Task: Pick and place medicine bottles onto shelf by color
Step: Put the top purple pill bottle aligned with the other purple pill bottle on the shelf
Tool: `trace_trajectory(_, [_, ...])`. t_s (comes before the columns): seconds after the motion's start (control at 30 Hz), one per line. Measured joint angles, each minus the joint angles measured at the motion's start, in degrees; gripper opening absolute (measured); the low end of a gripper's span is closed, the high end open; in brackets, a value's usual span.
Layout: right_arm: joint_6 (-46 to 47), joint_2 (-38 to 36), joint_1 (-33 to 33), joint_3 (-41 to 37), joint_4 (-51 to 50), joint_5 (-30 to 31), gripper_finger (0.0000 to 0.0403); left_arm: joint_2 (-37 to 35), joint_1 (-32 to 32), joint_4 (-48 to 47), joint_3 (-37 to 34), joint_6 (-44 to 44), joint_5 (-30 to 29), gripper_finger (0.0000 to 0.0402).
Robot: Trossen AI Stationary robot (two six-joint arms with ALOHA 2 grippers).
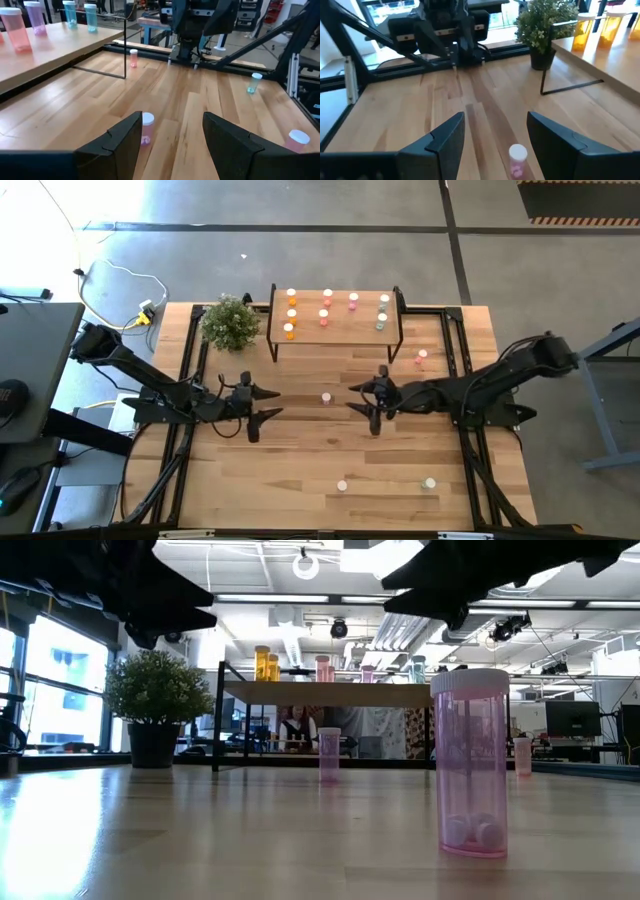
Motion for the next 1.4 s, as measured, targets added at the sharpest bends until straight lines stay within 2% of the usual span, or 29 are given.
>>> trace_trajectory(0.17, [2.0, 3.8, -1.5, 0.0, 5.1, -0.1, 0.0212, 0.0, 0.0, 0.2, 0.0, 0.3, 0.0, 0.0200])
trace_trajectory(0.47, [3.0, 5.6, -3.4, 2.3, 4.5, -0.1, 0.0254, -1.6, 1.2, 1.8, 0.0, 3.1, 0.1, 0.0200])
trace_trajectory(0.57, [-1.5, 5.5, -4.1, 6.8, 0.8, 0.0, 0.0256, -3.9, 2.4, 2.6, 0.0, 5.4, 1.7, 0.0200])
trace_trajectory(0.7, [-5.3, 5.5, -4.8, 13.5, -10.3, 0.0, 0.0256, -7.2, 4.5, 1.0, 0.0, 5.9, 6.2, 0.0200])
trace_trajectory(0.8, [-3.5, 5.4, -4.9, 16.3, -17.4, 0.6, 0.0256, -9.0, 6.5, -1.8, 0.0, 5.9, 11.3, 0.0200])
trace_trajectory(0.9, [0.4, 5.8, -4.9, 16.3, -20.4, 0.8, 0.0256, -10.1, 8.6, -4.8, 0.0, 5.5, 14.8, 0.0200])
trace_trajectory(1.07, [8.8, 8.3, -3.6, 13.4, -21.0, 1.9, 0.0256, -10.4, 11.0, -6.1, 0.0, 5.0, 18.0, 0.0200])
trace_trajectory(1.23, [12.5, 13.1, -1.7, 12.7, -20.9, 2.9, 0.0256, -10.4, 12.2, -6.1, 0.0, 4.8, 21.1, 0.0200])
trace_trajectory(1.4, [16.6, 18.8, 0.0, 12.7, -19.8, 5.7, 0.0256, -10.4, 12.2, -6.3, 0.0, 4.4, 21.5, 0.0200])
